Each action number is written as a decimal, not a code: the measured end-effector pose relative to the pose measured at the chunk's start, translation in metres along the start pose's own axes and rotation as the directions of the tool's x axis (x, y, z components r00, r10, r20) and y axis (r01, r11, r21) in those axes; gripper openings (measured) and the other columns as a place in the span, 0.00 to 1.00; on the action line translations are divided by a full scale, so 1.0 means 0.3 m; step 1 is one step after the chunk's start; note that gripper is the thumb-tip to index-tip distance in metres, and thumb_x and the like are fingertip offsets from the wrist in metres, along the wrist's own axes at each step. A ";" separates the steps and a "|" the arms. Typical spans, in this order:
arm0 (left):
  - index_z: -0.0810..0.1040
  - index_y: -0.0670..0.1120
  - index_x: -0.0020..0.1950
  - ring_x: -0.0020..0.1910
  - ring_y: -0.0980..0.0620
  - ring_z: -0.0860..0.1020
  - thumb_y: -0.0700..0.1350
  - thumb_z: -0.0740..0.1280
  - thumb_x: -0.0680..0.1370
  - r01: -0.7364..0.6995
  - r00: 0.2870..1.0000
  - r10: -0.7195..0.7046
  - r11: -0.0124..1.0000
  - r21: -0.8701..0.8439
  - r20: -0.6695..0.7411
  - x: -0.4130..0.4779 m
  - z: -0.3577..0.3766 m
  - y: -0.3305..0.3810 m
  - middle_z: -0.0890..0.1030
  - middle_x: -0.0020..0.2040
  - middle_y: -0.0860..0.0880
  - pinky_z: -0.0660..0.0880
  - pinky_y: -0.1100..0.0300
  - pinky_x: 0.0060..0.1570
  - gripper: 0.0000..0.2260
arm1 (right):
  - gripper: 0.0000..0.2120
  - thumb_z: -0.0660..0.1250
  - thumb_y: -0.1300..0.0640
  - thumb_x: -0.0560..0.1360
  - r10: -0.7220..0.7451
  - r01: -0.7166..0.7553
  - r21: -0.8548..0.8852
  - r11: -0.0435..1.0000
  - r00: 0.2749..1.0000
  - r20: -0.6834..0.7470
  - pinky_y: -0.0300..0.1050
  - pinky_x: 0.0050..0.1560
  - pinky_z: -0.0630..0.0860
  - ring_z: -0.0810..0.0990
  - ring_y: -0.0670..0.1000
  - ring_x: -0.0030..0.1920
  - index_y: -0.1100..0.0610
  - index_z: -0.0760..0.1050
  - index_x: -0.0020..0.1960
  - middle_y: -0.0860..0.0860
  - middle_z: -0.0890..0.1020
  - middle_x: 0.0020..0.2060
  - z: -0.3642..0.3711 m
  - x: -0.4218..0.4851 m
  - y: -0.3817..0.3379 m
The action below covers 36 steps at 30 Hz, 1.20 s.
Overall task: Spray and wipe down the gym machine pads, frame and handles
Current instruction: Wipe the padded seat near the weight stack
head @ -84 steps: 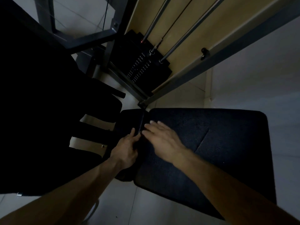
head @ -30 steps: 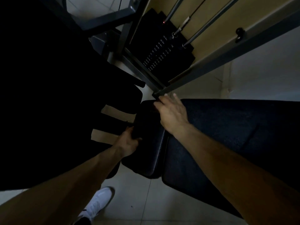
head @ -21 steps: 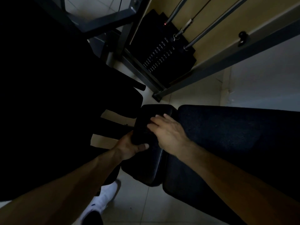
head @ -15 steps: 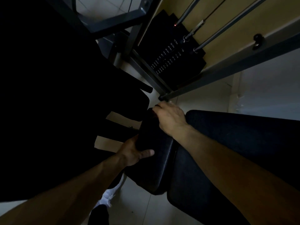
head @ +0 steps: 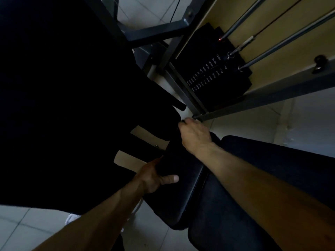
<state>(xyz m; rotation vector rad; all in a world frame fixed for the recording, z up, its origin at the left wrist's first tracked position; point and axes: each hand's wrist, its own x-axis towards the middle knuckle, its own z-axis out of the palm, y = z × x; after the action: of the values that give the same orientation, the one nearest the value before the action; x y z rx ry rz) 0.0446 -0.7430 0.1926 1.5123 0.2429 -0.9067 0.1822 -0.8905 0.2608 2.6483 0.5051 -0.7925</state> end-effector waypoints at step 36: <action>0.71 0.56 0.72 0.64 0.66 0.72 0.58 0.77 0.73 -0.039 0.988 0.042 0.999 0.023 -0.146 -0.342 0.114 -0.152 0.71 0.62 0.70 0.63 0.84 0.55 0.30 | 0.24 0.71 0.62 0.74 -0.137 0.135 -0.024 0.991 0.988 -0.069 0.51 0.63 0.76 0.75 0.60 0.63 0.55 0.75 0.69 0.55 0.75 0.65 -0.047 -0.237 0.023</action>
<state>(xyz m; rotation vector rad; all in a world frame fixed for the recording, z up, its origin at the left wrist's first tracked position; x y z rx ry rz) -0.0659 -0.7290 0.2295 1.5988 0.3096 -0.7690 0.1360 -0.9078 0.3141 2.6536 0.7149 -0.7304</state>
